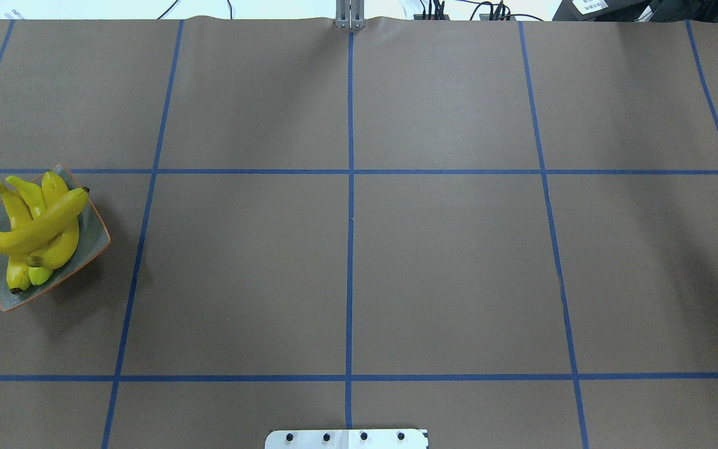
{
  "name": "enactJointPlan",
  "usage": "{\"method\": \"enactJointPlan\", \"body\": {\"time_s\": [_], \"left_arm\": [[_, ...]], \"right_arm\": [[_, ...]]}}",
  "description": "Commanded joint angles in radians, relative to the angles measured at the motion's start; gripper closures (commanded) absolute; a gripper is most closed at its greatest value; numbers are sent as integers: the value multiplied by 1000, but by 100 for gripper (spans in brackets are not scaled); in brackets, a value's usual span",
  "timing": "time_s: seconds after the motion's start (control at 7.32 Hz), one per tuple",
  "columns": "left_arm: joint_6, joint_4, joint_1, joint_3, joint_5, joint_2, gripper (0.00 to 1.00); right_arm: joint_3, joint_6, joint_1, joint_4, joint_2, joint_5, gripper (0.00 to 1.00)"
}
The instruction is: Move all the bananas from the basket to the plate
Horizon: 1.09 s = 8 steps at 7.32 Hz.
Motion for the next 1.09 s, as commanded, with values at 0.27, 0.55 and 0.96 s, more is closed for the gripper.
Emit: {"method": "enactJointPlan", "body": {"time_s": [0.27, 0.55, 0.96], "left_arm": [[-1, 2, 0, -3, -1, 1, 0], [0, 2, 0, -4, -1, 1, 0], [-1, 1, 1, -4, 0, 0, 0]], "right_arm": [[4, 0, 3, -1, -6, 4, 0], [2, 2, 3, -1, -2, 10, 0], [1, 2, 3, 0, 0, 24, 0]]}}
